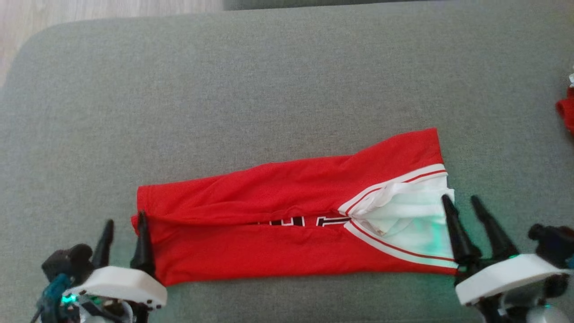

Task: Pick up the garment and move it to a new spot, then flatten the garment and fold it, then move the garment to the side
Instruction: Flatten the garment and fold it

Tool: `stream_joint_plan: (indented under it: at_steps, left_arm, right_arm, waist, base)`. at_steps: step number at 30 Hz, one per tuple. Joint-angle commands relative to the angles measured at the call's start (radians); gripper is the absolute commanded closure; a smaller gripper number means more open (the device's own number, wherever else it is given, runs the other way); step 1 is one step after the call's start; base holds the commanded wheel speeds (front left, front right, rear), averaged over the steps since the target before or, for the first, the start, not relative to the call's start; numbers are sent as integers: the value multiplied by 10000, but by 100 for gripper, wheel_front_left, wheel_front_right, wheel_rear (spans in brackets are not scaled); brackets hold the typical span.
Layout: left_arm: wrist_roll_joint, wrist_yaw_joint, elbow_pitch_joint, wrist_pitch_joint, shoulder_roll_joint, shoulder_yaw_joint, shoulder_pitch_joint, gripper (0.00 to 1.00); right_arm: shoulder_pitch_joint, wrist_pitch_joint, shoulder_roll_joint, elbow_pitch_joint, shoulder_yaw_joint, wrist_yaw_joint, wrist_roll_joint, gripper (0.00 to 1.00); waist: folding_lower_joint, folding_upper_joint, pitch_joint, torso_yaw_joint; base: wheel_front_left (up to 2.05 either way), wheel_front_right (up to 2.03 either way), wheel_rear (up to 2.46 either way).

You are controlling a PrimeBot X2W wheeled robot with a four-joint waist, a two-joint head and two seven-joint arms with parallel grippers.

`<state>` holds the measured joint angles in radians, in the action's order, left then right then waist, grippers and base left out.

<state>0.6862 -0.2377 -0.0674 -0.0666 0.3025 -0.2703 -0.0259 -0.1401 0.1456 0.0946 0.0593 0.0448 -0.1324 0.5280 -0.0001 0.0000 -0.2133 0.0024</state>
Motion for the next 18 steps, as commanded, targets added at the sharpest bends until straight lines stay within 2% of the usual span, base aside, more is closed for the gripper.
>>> stream_joint_plan:
  at_steps: [1,8,13,18]
  left_arm:
    - [-346,-181,498,469,97,465,190,0]
    - [-2245,-946,1184,2324,197,180,566,0]
    - [-3220,-945,1302,2896,243,-310,1124,0]
    - [-3355,-775,872,2820,103,-710,1404,0]
  right_arm:
    - [126,-264,58,607,54,17,-287,0]
    - [744,-889,229,1693,-376,17,-2066,0]
    - [1157,-881,326,2114,-322,17,-2801,0]
    - [1194,-672,254,2291,-298,17,-3074,0]
  waist:
    - [1,0,116,-12]
    - [1,0,361,-32]
    - [1,0,333,15]
    - [1,0,243,117]
  base:
    - [0,0,0]
    - [0,0,0]
    - [0,0,0]
    - [0,0,0]
